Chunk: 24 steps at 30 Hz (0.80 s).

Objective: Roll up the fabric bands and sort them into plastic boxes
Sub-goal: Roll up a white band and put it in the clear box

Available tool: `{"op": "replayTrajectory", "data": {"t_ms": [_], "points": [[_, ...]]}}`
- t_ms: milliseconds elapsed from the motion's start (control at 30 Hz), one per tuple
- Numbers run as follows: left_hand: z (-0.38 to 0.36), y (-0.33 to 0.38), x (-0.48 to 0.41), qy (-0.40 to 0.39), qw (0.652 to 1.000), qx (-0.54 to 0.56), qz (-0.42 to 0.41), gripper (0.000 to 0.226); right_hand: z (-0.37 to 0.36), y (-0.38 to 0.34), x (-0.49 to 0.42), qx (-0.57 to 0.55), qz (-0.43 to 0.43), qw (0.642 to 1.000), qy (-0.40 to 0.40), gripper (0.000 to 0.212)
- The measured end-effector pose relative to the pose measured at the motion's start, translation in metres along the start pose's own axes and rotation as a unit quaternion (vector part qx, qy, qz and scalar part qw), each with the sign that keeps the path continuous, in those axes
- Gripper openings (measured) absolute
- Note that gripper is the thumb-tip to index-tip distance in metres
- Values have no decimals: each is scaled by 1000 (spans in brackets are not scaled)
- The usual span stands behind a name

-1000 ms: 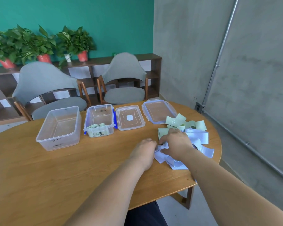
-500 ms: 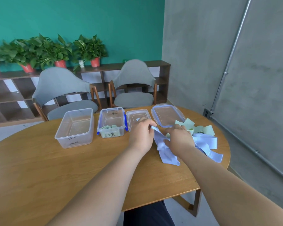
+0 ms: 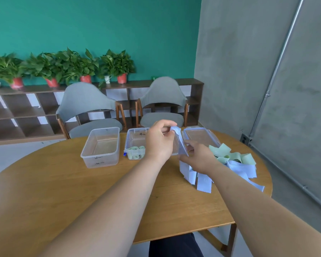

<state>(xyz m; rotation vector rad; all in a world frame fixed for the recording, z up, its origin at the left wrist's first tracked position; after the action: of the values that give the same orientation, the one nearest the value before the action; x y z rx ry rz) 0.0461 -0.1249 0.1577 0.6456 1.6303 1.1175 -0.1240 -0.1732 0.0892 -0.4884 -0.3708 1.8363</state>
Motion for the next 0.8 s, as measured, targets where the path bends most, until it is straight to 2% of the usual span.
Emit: {"op": "replayTrajectory", "data": {"t_ms": [133, 267, 333, 400, 533, 700, 800], "points": [[16, 8, -3, 22, 997, 67, 28, 29, 3, -22, 2, -118, 22, 993, -19, 82], [39, 10, -5, 44, 990, 122, 59, 40, 1, -50, -1, -239, 65, 968, -41, 53], [52, 10, -8, 45, 986, 145, 70, 38, 0, -66, 0, -286, 82, 953, -46, 39], [64, 9, -7, 39, 978, 185, 87, 34, -1, -82, -1, -303, 88, 948, -26, 35], [96, 10, 1, 60, 964, 235, 112, 31, -8, -125, 7, -338, 112, 934, -30, 45], [145, 14, 15, 92, 956, 246, 130, 28, -26, -173, 15, -366, 141, 917, -68, 26], [177, 19, 26, 122, 954, 232, 147, 26, -40, -199, 14, -359, 148, 919, -60, 40]]}}
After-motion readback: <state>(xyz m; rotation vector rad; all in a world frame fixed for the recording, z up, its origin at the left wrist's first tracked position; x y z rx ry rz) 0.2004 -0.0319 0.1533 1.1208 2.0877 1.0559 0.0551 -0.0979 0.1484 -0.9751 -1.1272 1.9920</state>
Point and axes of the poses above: each hand's wrist, its own x-axis away from the middle knuckle, its own z-axis out of the back of the hand, y = z × x, the point moved 8 cm from there along -x, towards the middle knuckle, and after that the axes turned 14 degrees about x, right-handed, at the moved point
